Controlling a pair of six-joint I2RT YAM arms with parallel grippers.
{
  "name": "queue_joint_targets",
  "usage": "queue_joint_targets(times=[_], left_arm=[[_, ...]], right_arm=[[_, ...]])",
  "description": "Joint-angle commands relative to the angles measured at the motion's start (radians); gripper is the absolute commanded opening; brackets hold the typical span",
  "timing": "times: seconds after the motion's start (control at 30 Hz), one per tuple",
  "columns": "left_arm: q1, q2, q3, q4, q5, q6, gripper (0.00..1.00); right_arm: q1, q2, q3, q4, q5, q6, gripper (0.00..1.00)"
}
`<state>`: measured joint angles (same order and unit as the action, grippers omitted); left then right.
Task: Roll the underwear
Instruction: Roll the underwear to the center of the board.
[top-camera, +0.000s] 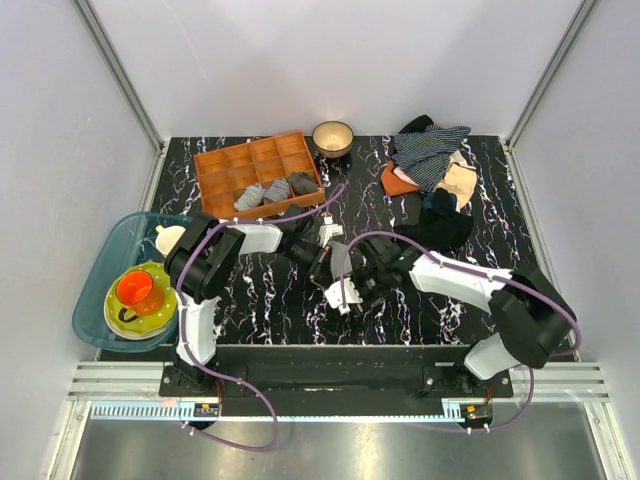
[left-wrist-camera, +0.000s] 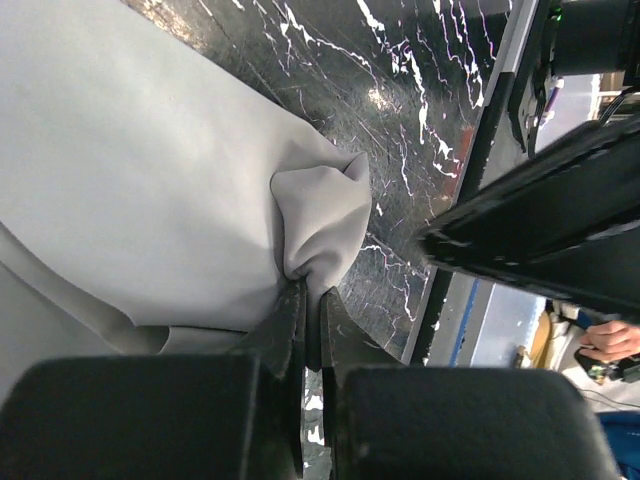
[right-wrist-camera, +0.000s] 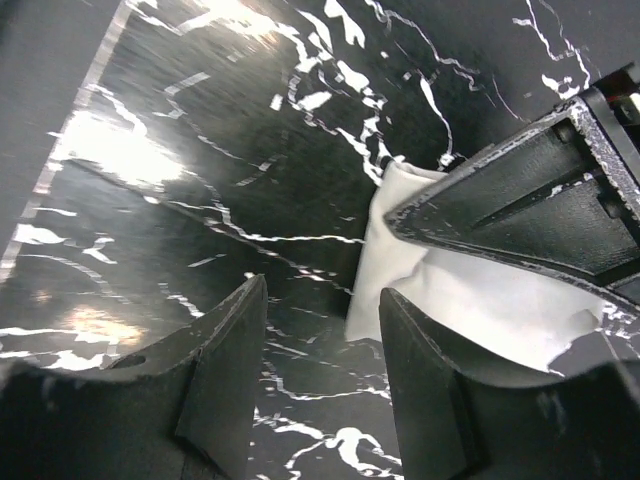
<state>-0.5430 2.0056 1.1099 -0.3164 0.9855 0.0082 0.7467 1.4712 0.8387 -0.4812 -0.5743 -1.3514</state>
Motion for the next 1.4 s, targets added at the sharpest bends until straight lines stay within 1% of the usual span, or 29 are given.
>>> queue_joint_targets(times=[0.0, 0.2, 0.3, 0.33, 0.4, 0.43, 0.5, 0.53, 0.57, 0.6, 0.63, 0.67, 0.7, 0.73, 0.8, 0.83, 0.87, 0.9, 0.93, 0.97, 1.0, 1.03, 1.07, 1.1, 1.13, 1.2, 1.23, 1.3, 1.37], left_arm=[[0.011, 0.035, -0.024, 0.005, -0.044, -0.045, 0.01], [0.017, 0.035, -0.030, 0.042, -0.053, -0.076, 0.06], [0.025, 0.018, -0.050, 0.089, -0.056, -0.111, 0.09], [0.029, 0.010, -0.058, 0.127, -0.056, -0.122, 0.09], [0.037, -0.024, -0.088, 0.174, -0.061, -0.166, 0.15], [0.047, -0.037, -0.103, 0.200, -0.071, -0.184, 0.18], [0.061, -0.097, -0.158, 0.295, -0.079, -0.246, 0.25], [0.077, -0.120, -0.189, 0.392, -0.084, -0.273, 0.31], [0.084, -0.175, -0.214, 0.433, -0.091, -0.322, 0.36], [0.093, -0.201, -0.235, 0.474, -0.093, -0.339, 0.40], [0.109, -0.232, -0.289, 0.553, -0.100, -0.359, 0.43], [0.117, -0.296, -0.310, 0.580, -0.113, -0.381, 0.46], [0.124, -0.333, -0.338, 0.603, -0.129, -0.384, 0.50], [0.136, -0.408, -0.384, 0.628, -0.172, -0.370, 0.52], [0.143, -0.496, -0.439, 0.638, -0.237, -0.341, 0.54], [0.141, -0.589, -0.511, 0.678, -0.296, -0.312, 0.55], [0.141, -0.637, -0.551, 0.716, -0.320, -0.304, 0.55], [0.138, -0.684, -0.589, 0.759, -0.338, -0.298, 0.56], [0.123, -0.779, -0.635, 0.830, -0.381, -0.266, 0.57], [0.104, -0.827, -0.709, 0.861, -0.402, -0.231, 0.58], [0.080, -0.875, -0.751, 0.890, -0.436, -0.197, 0.60], [0.010, -0.959, -0.786, 0.949, -0.500, -0.121, 0.64], [-0.026, -0.993, -0.817, 0.974, -0.518, -0.079, 0.64], [-0.091, -1.025, -0.875, 0.996, -0.537, -0.041, 0.64], [-0.122, -1.069, -0.890, 1.013, -0.576, 0.025, 0.66], [-0.199, -1.096, -0.906, 0.987, -0.606, 0.087, 0.68], [-0.219, -1.097, -0.900, 0.938, -0.628, 0.132, 0.69], [-0.264, -1.078, -0.859, 0.883, -0.643, 0.168, 0.69], [-0.294, -1.021, -0.825, 0.803, -0.671, 0.222, 0.69]], right_arm=[[0.034, 0.061, 0.000, 0.197, 0.145, -0.032, 0.57], [0.036, 0.141, -0.004, 0.242, 0.183, -0.038, 0.56], [0.037, 0.170, -0.004, 0.242, 0.191, -0.031, 0.50], [0.037, 0.176, -0.004, 0.237, 0.192, -0.029, 0.46], [0.039, 0.201, 0.003, 0.210, 0.194, -0.028, 0.41], [0.039, 0.208, 0.008, 0.195, 0.195, -0.020, 0.36], [0.036, 0.236, 0.032, 0.167, 0.198, -0.005, 0.30], [0.036, 0.241, 0.043, 0.136, 0.195, 0.014, 0.27], [0.033, 0.247, 0.052, 0.122, 0.186, 0.020, 0.22], [0.028, 0.253, 0.072, 0.081, 0.174, 0.023, 0.21], [0.025, 0.256, 0.085, 0.060, 0.145, 0.038, 0.20], [0.014, 0.261, 0.100, 0.034, 0.130, 0.046, 0.19], [0.007, 0.274, 0.141, -0.038, 0.110, 0.051, 0.19], [-0.001, 0.282, 0.164, -0.075, 0.079, 0.063, 0.18], [-0.024, 0.287, 0.222, -0.156, 0.038, 0.086, 0.18], [-0.033, 0.288, 0.241, -0.183, -0.010, 0.096, 0.18], [-0.044, 0.293, 0.259, -0.210, -0.028, 0.101, 0.18], [-0.059, 0.307, 0.302, -0.277, -0.045, 0.106, 0.18], [-0.069, 0.317, 0.328, -0.316, -0.083, 0.113, 0.18], [-0.076, 0.331, 0.356, -0.354, -0.104, 0.116, 0.18], [-0.090, 0.368, 0.416, -0.441, -0.120, 0.118, 0.18], [-0.096, 0.391, 0.450, -0.489, -0.148, 0.115, 0.18], [-0.101, 0.418, 0.518, -0.535, -0.159, 0.113, 0.18], [-0.116, 0.472, 0.549, -0.607, -0.167, 0.115, 0.18], [-0.122, 0.498, 0.578, -0.643, -0.177, 0.112, 0.18], [-0.132, 0.573, 0.655, -0.721, -0.177, 0.112, 0.18], [-0.135, 0.598, 0.678, -0.741, -0.176, 0.113, 0.18], [-0.136, 0.665, 0.744, -0.807, -0.171, 0.113, 0.18], [-0.135, 0.711, 0.792, -0.836, -0.168, 0.115, 0.18]])
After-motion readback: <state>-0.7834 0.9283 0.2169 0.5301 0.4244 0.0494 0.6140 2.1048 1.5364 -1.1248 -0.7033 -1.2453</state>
